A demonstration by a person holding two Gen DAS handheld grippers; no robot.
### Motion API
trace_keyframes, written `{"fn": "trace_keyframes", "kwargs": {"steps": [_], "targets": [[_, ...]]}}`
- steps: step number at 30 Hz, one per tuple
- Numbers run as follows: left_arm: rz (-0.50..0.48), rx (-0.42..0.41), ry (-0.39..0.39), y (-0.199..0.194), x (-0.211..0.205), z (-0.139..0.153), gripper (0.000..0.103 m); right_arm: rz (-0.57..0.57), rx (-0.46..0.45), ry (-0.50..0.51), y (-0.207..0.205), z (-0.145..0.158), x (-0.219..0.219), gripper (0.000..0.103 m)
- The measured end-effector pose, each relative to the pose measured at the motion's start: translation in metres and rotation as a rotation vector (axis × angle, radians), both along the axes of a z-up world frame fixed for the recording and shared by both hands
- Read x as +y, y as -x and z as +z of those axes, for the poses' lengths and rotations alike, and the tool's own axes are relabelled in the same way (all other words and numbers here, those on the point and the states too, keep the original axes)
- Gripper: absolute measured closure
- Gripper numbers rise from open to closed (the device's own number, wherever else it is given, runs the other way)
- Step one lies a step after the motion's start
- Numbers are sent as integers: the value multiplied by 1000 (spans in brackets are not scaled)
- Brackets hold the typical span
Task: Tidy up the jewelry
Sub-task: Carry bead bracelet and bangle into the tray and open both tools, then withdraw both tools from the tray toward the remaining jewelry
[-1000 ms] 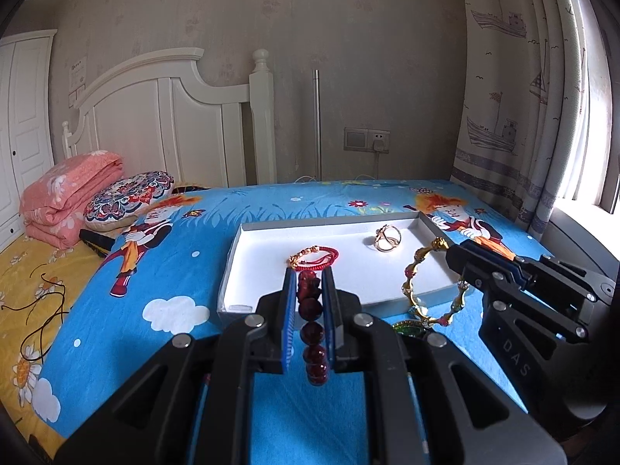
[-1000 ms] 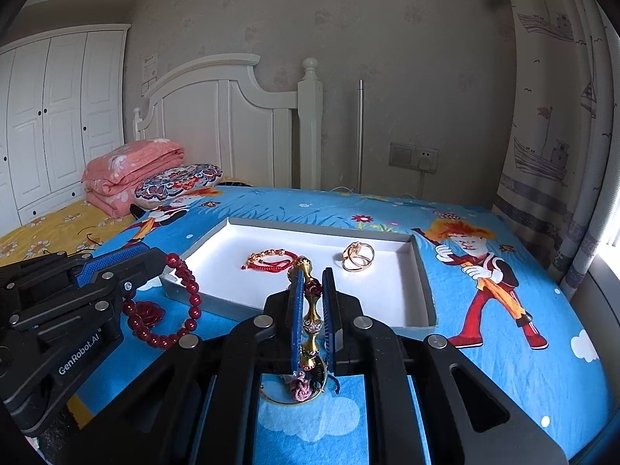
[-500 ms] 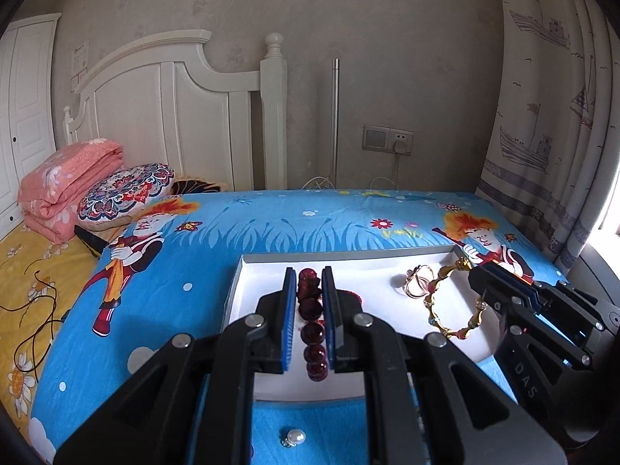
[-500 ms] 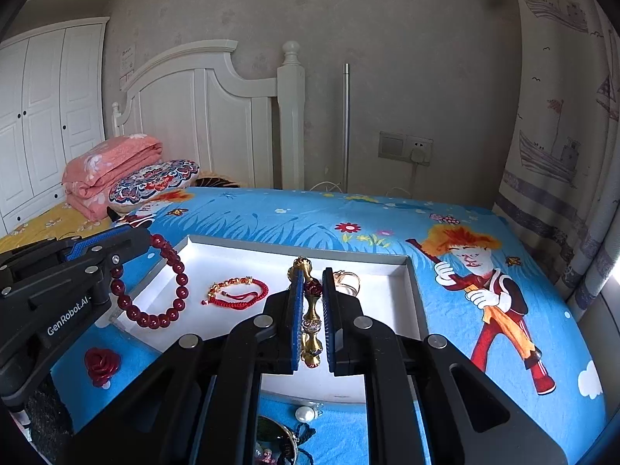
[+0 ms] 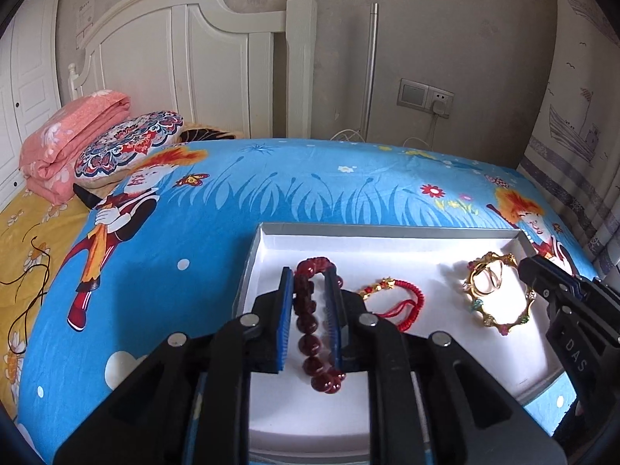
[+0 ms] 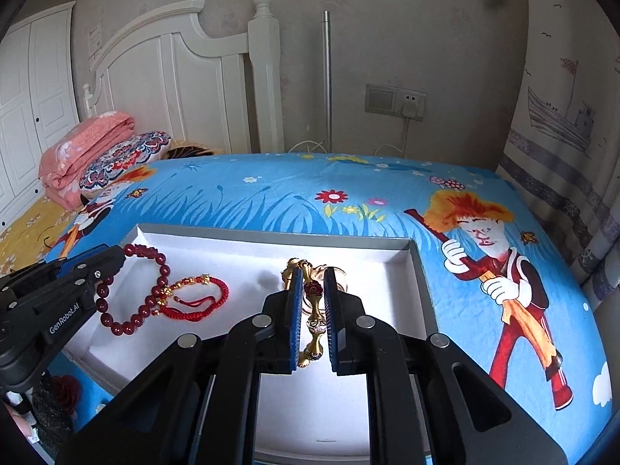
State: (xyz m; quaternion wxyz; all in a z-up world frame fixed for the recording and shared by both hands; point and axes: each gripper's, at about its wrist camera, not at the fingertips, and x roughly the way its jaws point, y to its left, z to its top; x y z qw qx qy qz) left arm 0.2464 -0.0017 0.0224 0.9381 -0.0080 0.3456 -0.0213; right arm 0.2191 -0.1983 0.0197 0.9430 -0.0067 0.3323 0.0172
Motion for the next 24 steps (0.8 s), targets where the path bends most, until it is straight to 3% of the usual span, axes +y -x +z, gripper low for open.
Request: {"fn": "trace_keyframes", "kwargs": {"steps": [1,2,3,5,11,13,18,24], "targets": [[7,2,-1,-1,2,-3,64,-3,2,-3,0,-3,-2,71],[14,3,-5,0,5,-5,58,-8,4,-6,0,-5,-5,62],[23,1,-9,0,7,-7,51,-15,5,-4,1,-7,-6,59],[30,4,-13,1,11,-9,49,-22,7,1,2,-9,-10,59],[31,-22,-12,18,13,5,24,-10,-6,-19,18,1,-16,59],[24,-34,-14,29,11,13,13,-2,-24,-31,29,9,-17,55],[21,-69,10,68,16,22,9,34,-65,-49,70,18,-18,50],[1,-90,27,118,25,5,9,92,-52,-38,114,2,-12,45]]}}
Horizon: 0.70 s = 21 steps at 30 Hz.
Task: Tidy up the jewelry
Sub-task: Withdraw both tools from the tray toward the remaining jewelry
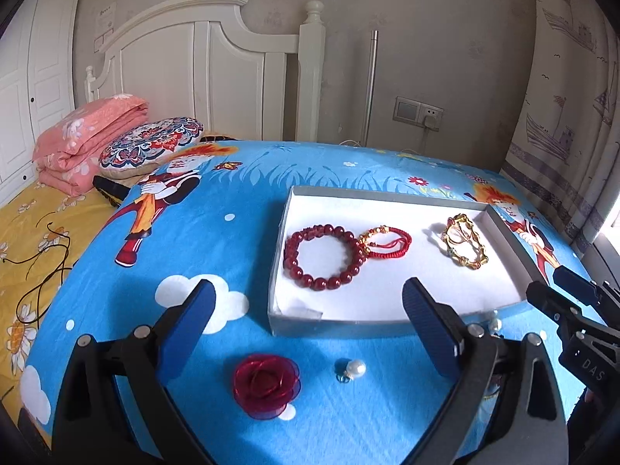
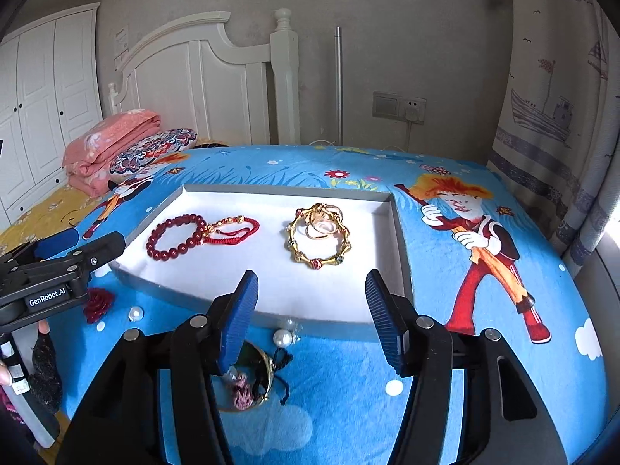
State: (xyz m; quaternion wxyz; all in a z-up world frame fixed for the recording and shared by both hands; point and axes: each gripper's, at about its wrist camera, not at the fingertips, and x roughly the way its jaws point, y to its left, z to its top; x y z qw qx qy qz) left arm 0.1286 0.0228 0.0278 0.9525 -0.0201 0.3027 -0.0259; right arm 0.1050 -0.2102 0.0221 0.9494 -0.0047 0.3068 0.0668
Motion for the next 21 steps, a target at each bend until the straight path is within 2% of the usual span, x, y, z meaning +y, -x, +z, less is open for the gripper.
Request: {"fn": "trace_keyframes", "kwargs": {"steps": [4,8,12,21], "targets": [[-10,9,23,25,2,-11,9,11,14,-6,22,-10,1,44],[-21,14,1,47,-2,-21,9,18,23,-10,43,-18,0,33],[-33,16,-8,67,-1,-29,9,14,23,-5,58,-23,-1,28],[-48,59,-3,89,8,-56,9,54,82,3,70,-50,9,28]]}}
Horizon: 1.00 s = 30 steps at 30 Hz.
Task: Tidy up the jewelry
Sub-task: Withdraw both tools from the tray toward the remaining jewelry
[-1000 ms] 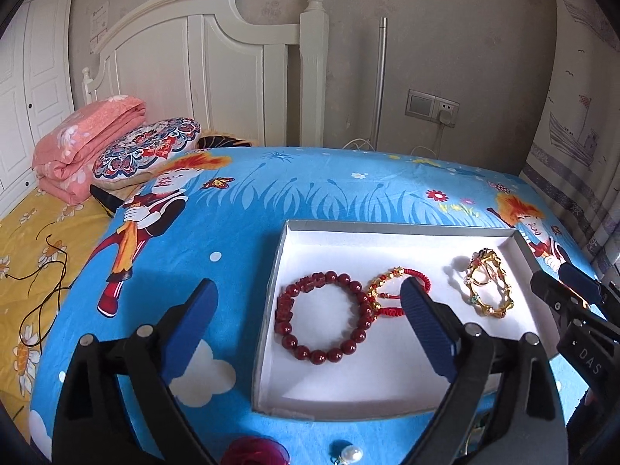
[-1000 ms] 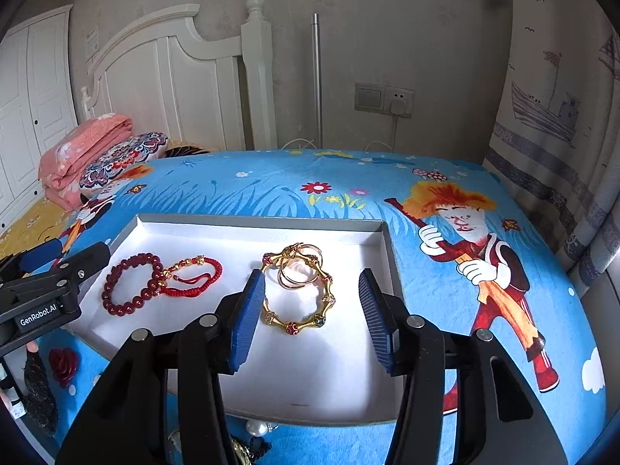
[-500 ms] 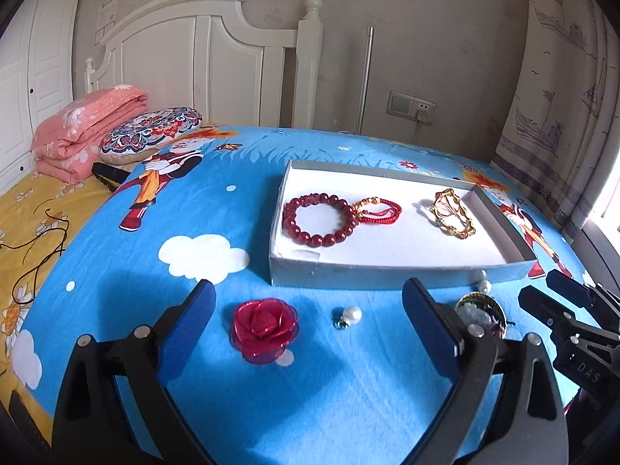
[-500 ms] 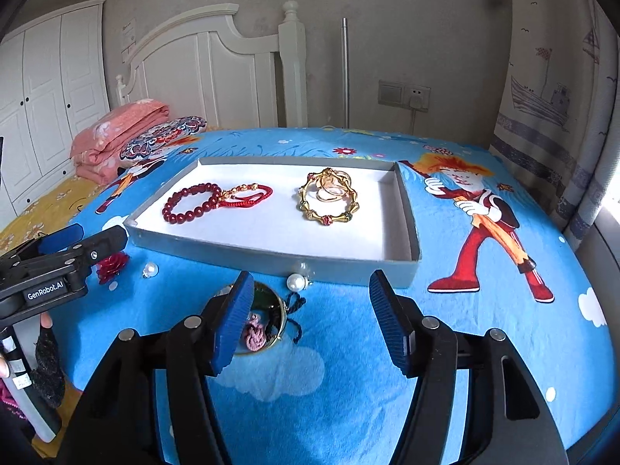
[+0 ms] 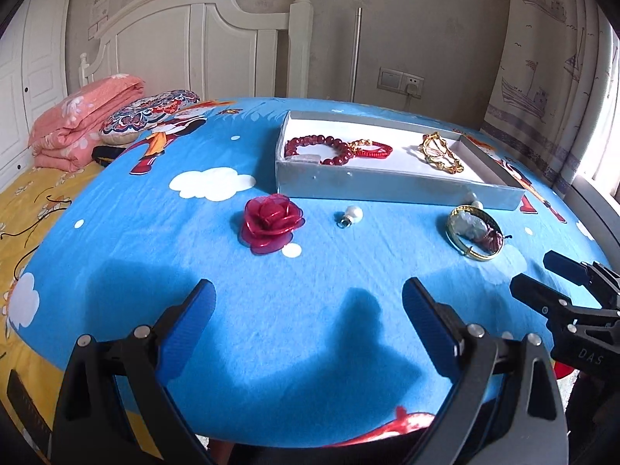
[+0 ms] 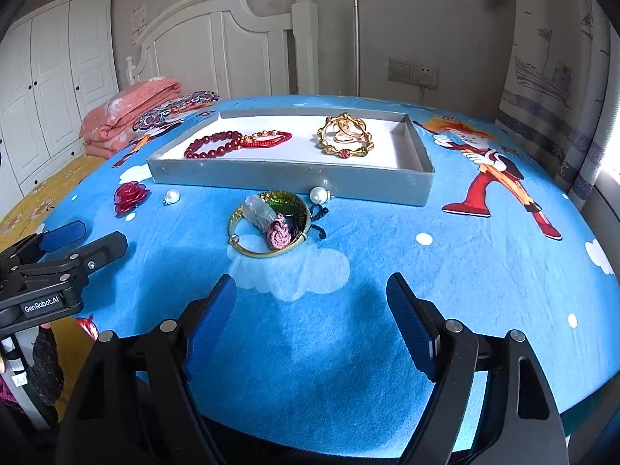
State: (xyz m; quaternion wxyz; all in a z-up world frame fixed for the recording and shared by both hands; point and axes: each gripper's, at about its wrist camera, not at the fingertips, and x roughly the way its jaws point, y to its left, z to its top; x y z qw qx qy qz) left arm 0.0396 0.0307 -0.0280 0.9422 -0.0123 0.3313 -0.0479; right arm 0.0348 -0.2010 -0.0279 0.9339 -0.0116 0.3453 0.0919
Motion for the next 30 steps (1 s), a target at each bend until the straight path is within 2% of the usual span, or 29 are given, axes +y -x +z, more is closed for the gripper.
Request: {"fn": "trace_keyframes", "kwargs": {"steps": [7,10,23,30], "targets": [[8,14,-30,2,3,-6,5,1,2,12,0,-2,4,23],[14,17,-72,2,-2,-8,5,1,0,22,1,-4,5,19],[18,25,-80,3,-2,-7,4,1,-36,20,16,-7,1,19],[42,54,-56,-16,5,-4,5,15,-22,31,13,-5,0,19]]}}
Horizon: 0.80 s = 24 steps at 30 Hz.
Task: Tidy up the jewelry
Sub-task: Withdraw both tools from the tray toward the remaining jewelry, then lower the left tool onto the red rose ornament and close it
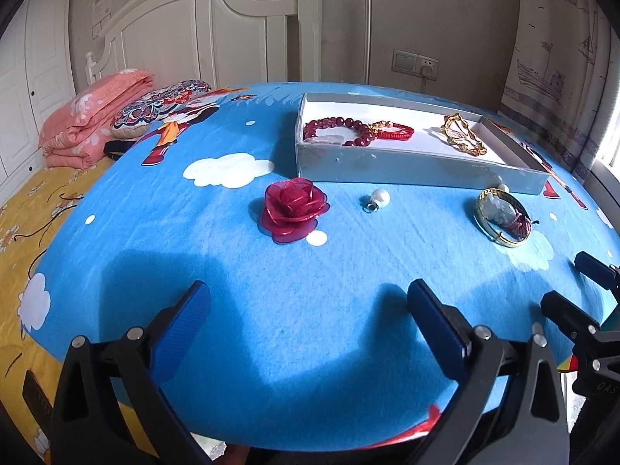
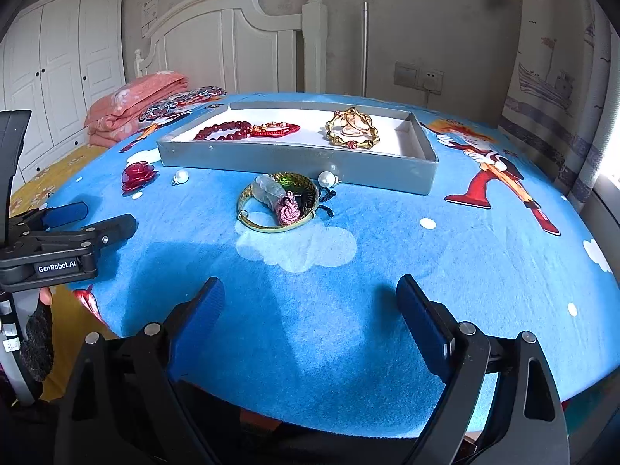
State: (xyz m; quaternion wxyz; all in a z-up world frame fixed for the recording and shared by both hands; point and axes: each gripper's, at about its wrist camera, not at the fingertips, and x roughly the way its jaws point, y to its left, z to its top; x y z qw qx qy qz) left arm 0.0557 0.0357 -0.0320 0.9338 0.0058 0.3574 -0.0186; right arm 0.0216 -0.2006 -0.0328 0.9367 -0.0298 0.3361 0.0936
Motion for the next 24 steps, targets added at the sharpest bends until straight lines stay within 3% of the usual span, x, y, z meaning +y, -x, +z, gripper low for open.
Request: {"fn": "trace_keyframes", "kwargs": {"steps": [4,11,13,14,17,19,24], "targets": [[20,3,41,-18,7,6,8,-26,12,22,-10,3,2,19],[35,15,-7,-53,0,15,14,-23,-25,-24,-31,20,5,19],[33,68,7,-64,0,12,28,-16,-13,-34,-40,20,8,19],[40,77,5,-67,0,11,30,-13,-5,-41,-43,20,9,19],[53,71,-7,-67,2,11,43,-5,11,-90,-49,21,6,19],[64,58,-14,-67,4,12,62,-17,8,-108,-51,23,2,19],[63,43,-8,-64,5,11,63,-49,15,-80,-59,25,-6,32]]}}
